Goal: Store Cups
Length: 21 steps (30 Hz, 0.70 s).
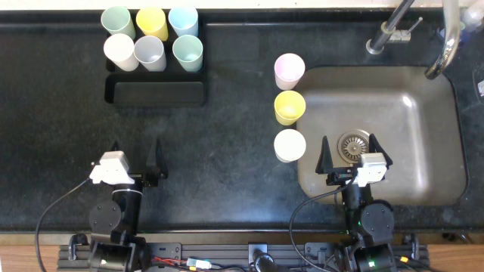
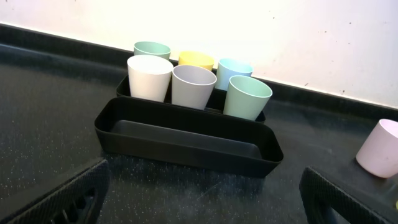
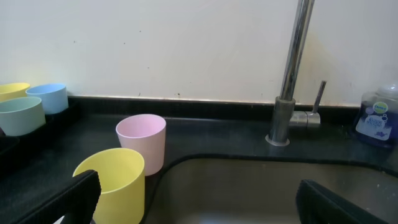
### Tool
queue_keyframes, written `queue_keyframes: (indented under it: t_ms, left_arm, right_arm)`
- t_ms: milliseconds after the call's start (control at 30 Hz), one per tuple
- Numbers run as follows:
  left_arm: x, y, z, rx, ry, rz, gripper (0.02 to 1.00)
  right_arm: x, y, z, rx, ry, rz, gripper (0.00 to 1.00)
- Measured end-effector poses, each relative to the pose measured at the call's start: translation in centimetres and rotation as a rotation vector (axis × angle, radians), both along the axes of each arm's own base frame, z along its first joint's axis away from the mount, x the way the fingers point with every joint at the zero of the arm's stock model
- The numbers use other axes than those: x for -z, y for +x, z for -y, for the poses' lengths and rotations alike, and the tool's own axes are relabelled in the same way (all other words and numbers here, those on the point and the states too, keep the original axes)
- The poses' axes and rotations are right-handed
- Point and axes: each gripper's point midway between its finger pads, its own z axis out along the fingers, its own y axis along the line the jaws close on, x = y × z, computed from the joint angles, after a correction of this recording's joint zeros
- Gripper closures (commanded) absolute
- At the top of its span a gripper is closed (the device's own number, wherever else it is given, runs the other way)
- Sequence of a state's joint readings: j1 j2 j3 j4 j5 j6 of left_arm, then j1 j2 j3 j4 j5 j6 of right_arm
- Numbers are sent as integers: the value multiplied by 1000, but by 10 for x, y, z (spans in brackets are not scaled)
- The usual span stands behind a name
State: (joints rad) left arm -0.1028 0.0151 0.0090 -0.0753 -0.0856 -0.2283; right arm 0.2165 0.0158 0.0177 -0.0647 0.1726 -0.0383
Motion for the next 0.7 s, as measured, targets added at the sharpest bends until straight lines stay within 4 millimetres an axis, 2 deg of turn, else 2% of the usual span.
queue_keyframes:
  t_ms: [167,700]
  left_arm:
    - [0,0,-16,-61,46,-1,18]
    - [0,0,-16,-59,72,-1,20]
  right_arm:
    - [0,0,0,0,0,0,3]
    - [0,0,0,0,0,0,3]
